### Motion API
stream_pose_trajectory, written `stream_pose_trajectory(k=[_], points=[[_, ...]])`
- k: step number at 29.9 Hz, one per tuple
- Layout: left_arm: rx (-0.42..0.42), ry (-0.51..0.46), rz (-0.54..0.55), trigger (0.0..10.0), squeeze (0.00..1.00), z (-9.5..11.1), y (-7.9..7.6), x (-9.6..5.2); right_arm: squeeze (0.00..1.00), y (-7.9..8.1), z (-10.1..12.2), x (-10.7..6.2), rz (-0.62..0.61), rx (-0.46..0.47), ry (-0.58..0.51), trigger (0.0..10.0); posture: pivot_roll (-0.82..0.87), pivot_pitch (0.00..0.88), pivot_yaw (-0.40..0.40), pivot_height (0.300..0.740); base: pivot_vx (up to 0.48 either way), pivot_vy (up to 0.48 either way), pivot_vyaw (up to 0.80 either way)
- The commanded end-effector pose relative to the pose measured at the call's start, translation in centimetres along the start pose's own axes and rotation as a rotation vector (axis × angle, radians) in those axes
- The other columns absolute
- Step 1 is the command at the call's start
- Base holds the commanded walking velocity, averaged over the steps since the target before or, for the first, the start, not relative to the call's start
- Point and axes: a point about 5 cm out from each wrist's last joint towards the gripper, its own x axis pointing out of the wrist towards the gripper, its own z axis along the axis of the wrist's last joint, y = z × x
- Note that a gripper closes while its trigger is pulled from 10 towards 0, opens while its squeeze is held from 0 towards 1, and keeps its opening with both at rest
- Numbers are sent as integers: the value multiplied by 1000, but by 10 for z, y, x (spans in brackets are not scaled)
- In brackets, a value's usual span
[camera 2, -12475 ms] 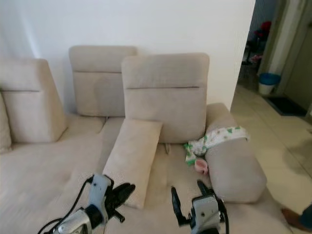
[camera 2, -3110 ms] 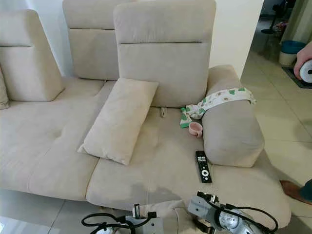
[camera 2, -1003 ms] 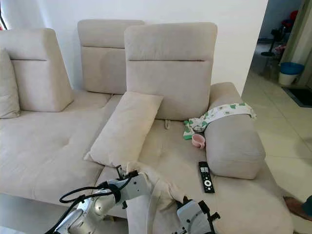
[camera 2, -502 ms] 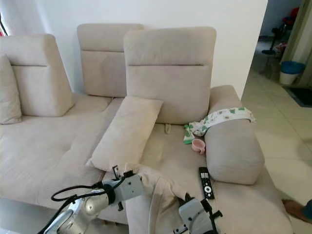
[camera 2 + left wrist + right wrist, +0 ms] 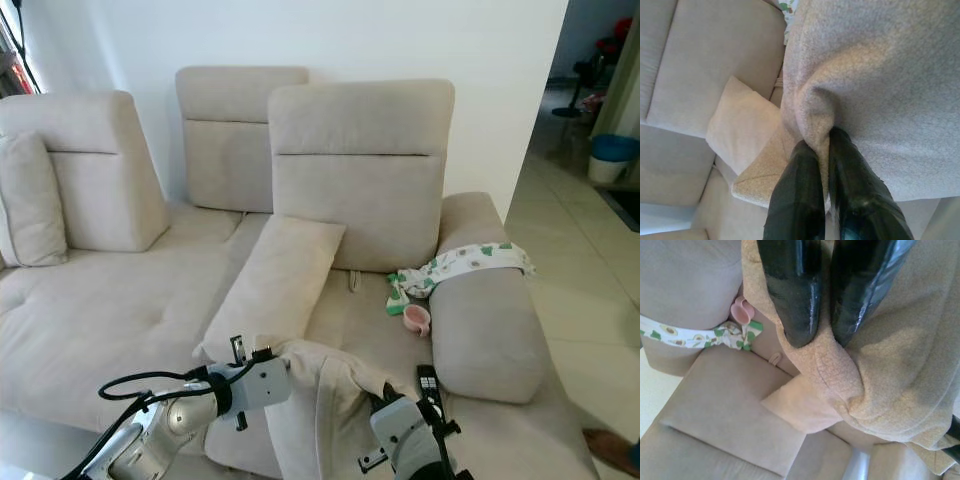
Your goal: Move the pillow to the sofa from floor
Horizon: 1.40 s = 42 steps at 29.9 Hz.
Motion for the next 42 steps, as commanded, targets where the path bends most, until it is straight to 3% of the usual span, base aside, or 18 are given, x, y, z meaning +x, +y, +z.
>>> stream_pose_trajectory(k=[1, 33, 36, 38, 42], points=[[1, -1, -7, 10000, 0, 1, 0, -1, 0, -2, 20, 3, -18, 4, -99, 10000, -83, 0, 71, 740, 0, 0, 0], [-15, -77, -6, 10000, 0, 16, 0, 1, 0, -9, 30, 7, -56, -11, -145, 10000, -96, 0, 73, 740, 0, 0, 0], [-22, -96, 50, 10000, 0, 21, 8, 0, 0, -13, 37, 7, -75, -30, -183, 10000, -96, 0, 73, 740, 0, 0, 0], [-45, -121, 173, 10000, 0, 28, 26, -1, 0, -15, 43, 8, -89, -39, -214, 10000, -96, 0, 75, 740, 0, 0, 0], [-69, -140, 278, 10000, 0, 34, 43, -4, 0, -17, 48, 9, -102, -47, -236, 10000, -95, 0, 75, 740, 0, 0, 0]])
